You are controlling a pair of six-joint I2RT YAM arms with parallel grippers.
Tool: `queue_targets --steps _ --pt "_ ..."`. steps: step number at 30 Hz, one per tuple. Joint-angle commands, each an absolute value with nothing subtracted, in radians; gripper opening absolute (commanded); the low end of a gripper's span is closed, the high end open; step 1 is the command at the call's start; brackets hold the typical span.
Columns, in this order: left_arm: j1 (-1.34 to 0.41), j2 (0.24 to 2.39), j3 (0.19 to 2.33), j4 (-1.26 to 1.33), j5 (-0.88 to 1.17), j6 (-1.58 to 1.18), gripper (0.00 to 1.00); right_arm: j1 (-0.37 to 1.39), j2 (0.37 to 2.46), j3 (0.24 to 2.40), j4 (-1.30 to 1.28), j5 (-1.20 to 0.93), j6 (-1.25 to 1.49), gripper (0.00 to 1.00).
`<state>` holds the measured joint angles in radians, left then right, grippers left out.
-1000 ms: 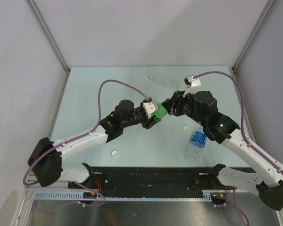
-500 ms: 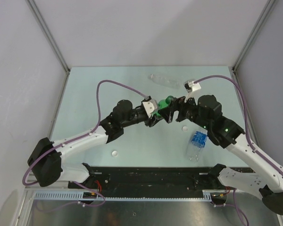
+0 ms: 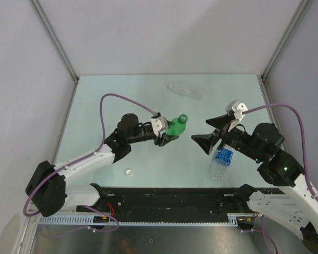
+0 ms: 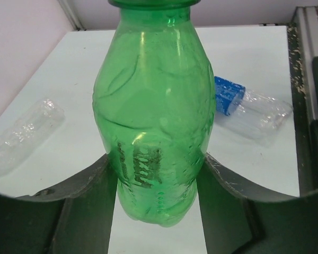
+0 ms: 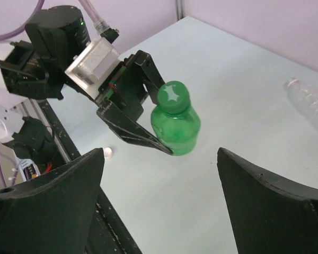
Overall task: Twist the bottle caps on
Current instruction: Screw the bottle cap onto the plastic bottle.
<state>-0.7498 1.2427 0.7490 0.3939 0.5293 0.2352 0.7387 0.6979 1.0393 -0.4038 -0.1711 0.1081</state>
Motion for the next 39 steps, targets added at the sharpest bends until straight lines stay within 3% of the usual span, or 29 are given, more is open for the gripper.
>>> queue_targets --steps 1,9,23,39 --pt "-0.718 1.176 0.741 0.324 0.741 0.354 0.0 0.744 0.673 1.044 -0.435 -0.209 -0.021 0.9" --pt "-0.714 1.159 0.754 0.066 0.822 0.523 0.0 0.744 0.714 1.039 -0.479 -0.519 -0.273 0.79" --pt "-0.713 1.154 0.74 0.008 0.696 0.447 0.0 0.747 0.833 1.038 -0.49 -0.365 -0.352 0.68" --pt "-0.713 1.164 0.771 -0.08 0.592 0.39 0.0 0.761 0.9 1.039 -0.407 -0.316 -0.17 0.68"
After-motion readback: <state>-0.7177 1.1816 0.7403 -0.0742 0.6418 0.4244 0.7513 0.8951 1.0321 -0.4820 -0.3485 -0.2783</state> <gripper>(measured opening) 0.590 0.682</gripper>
